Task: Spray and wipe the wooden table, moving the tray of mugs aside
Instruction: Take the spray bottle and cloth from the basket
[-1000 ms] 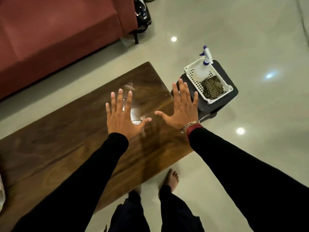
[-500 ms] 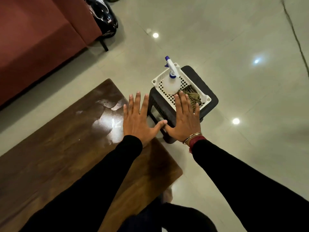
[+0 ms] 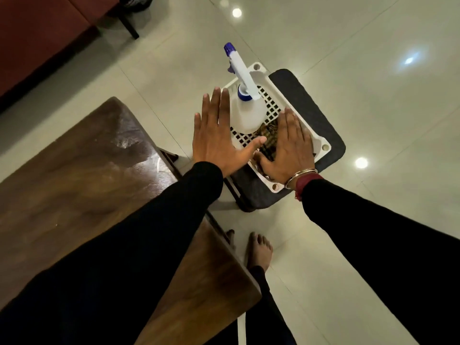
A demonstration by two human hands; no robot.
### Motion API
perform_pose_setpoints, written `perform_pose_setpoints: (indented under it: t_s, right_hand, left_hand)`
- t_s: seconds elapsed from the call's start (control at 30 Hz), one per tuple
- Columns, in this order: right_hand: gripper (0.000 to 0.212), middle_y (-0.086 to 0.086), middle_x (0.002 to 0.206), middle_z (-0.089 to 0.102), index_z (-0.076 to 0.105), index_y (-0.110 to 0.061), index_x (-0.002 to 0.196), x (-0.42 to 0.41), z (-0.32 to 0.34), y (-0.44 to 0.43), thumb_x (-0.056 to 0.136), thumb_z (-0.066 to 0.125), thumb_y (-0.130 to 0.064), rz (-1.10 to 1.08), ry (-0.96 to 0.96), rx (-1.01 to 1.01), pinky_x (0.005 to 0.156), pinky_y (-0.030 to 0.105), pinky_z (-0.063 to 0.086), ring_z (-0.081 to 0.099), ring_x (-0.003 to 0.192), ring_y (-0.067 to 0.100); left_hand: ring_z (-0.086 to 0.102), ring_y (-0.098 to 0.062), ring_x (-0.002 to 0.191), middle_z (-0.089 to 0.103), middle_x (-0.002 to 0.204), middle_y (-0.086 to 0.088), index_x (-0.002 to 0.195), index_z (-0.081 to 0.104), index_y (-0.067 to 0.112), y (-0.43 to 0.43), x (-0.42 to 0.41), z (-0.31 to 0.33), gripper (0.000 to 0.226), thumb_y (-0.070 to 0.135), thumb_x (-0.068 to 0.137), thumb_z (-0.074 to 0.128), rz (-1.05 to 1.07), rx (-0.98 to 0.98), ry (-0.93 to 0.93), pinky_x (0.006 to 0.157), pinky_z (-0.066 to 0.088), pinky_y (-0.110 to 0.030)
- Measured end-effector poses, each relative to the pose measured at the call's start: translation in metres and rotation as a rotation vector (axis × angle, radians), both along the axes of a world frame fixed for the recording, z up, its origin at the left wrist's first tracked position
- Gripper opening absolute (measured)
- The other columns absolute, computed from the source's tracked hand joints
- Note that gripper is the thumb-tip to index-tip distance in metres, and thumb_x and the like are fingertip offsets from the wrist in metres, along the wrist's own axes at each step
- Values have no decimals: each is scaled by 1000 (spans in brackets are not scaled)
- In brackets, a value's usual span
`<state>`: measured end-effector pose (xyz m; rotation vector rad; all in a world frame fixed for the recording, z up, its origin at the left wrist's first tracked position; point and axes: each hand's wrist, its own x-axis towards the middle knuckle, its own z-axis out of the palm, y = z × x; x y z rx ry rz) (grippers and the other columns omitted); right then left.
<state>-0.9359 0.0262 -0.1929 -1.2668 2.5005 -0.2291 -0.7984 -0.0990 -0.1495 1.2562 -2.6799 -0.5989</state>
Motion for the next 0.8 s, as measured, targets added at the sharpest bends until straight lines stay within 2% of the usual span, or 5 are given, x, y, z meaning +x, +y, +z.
perform_pose_setpoints:
  t_s: [0.13,0.27,0.47,0.63,0.8]
  right_hand:
    - [114,12,176,-5,2,-10,167,0,-11,-4,85,57,-66,2,-41,93,131,51,3,-3,163,28]
    - [100,13,175,-10,3,-8,167,6,-11,-13,91,59,-42,-34,-38,120,130,51,-4,-9,163,29]
    - [80,10,176,-6,13,-9,167,16,-11,-21,99,52,-19,-126,-75,59,127,43,-12,-8,163,28]
    - [67,8,176,10,31,-7,163,16,-1,-24,98,51,-11,-245,-222,-132,133,44,-1,6,163,26]
    - [60,18,164,40,36,-1,157,15,26,-34,99,49,-7,-332,-348,-503,127,50,28,34,154,33]
  left_hand:
    - [27,-19,155,21,170,-4,163,10,12,-2,-34,1,131,77,69,75,142,187,351,120,39,-46]
    - [33,-10,144,28,165,-6,162,15,12,-7,-65,-1,122,54,73,87,289,273,565,106,32,0]
    - [47,-1,116,35,147,-13,157,26,6,-10,-81,-9,96,3,73,73,334,273,717,86,40,6]
    - [56,-24,117,40,138,-10,150,40,7,-1,-70,1,83,0,72,65,302,268,768,83,48,-2]
    - [52,-13,112,42,134,-12,147,45,7,11,-39,39,73,18,75,52,236,155,761,80,43,1]
